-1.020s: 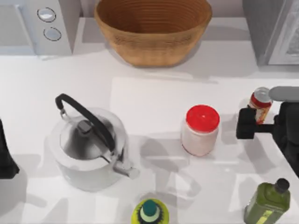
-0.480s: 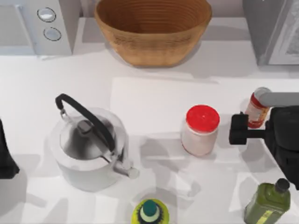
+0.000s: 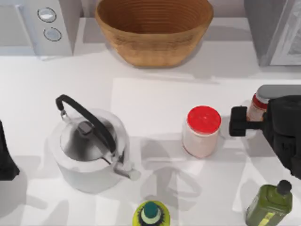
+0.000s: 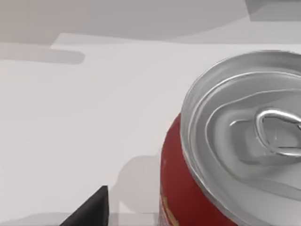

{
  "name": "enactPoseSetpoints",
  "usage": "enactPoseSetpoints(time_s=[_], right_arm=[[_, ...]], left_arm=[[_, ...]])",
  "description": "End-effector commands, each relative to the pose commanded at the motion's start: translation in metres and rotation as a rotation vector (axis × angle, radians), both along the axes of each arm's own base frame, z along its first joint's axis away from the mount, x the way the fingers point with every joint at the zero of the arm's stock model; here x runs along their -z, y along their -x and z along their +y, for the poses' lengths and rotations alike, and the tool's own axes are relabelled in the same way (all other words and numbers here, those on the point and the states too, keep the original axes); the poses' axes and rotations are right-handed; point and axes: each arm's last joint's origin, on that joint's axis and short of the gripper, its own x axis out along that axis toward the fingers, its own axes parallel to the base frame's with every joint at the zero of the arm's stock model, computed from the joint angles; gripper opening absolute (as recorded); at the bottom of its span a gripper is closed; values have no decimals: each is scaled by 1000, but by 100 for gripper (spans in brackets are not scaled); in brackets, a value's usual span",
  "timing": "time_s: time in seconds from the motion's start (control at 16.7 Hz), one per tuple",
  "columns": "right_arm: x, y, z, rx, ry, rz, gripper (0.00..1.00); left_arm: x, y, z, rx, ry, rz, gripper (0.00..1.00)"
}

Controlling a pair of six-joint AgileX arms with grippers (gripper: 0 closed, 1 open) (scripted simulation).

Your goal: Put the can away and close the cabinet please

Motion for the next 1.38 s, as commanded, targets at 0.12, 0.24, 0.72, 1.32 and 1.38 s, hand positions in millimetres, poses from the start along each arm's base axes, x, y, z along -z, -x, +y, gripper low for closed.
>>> enactPoseSetpoints(time_s=[0.12, 0.24, 0.72, 1.32, 1.38], right_arm=[[8, -12, 3, -3, -5, -15, 100], [11, -18, 6, -11, -10, -28, 100], [12, -18, 7, -13, -10, -29, 70], [12, -18, 7, -13, -10, -29, 0], [12, -18, 7, -13, -10, -29, 0]], left_arm=[[0, 0, 0, 0, 0, 0, 100], [0, 0, 0, 0, 0, 0, 100], [0, 0, 0, 0, 0, 0, 100], [0, 0, 0, 0, 0, 0, 100], [0, 0, 0, 0, 0, 0, 100]])
